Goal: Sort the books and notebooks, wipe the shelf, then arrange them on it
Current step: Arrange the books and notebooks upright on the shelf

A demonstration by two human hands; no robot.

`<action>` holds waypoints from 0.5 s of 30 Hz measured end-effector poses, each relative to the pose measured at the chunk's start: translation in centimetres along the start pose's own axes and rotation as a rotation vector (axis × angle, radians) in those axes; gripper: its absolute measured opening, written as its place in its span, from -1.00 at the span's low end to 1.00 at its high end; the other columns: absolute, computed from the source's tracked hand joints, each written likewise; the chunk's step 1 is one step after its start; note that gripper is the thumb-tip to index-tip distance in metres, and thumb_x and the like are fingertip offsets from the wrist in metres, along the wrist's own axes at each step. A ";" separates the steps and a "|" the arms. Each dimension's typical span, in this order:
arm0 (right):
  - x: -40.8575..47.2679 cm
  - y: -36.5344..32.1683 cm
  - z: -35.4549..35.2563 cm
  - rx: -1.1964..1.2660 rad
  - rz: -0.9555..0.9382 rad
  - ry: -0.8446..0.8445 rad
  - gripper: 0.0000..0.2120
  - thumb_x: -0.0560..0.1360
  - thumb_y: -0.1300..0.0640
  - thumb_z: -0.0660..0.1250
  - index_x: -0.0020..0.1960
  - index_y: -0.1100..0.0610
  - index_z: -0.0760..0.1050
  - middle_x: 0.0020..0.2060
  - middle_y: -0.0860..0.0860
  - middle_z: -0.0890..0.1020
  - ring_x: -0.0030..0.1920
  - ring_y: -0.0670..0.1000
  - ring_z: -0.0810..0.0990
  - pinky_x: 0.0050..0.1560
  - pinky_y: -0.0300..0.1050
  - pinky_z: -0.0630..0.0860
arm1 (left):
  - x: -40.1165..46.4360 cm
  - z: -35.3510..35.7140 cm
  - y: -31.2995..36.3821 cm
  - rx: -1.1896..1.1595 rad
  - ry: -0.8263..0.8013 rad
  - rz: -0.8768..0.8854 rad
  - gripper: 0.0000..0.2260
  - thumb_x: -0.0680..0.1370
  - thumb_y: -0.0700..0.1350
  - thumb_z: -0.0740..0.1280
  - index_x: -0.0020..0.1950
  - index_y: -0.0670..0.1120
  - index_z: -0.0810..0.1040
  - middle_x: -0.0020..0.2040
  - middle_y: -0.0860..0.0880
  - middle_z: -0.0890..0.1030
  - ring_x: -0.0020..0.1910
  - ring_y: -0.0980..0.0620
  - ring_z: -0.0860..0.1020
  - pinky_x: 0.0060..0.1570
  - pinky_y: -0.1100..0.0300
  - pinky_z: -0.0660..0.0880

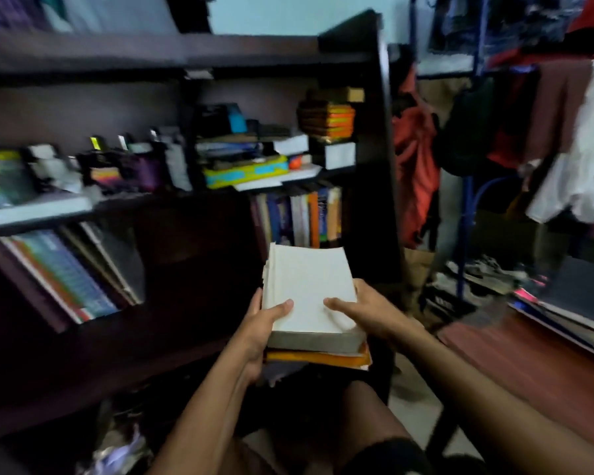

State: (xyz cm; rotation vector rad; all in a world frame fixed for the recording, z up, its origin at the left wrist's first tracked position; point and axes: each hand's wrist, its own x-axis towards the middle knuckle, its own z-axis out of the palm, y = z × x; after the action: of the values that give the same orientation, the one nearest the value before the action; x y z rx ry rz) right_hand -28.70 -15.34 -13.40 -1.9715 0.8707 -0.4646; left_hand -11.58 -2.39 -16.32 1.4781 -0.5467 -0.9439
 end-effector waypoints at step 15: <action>6.1 -1.7 14.9 -0.227 -0.110 -0.220 -0.34 0.54 -0.24 0.35 0.49 0.01 0.21 0.39 0.02 0.50 0.31 0.08 0.52 0.23 -0.04 0.51 | 1.1 -16.5 1.1 0.706 0.271 -0.161 -0.24 0.33 0.51 0.42 0.37 0.05 0.58 0.33 -0.12 0.57 0.18 -0.06 0.62 0.11 0.03 0.62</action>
State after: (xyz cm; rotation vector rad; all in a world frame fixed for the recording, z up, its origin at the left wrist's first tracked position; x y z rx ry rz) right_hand -14.70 -10.43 -19.85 -2.2372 0.7027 -0.2108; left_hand 2.61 6.21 -16.68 2.2728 -0.5970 -0.6761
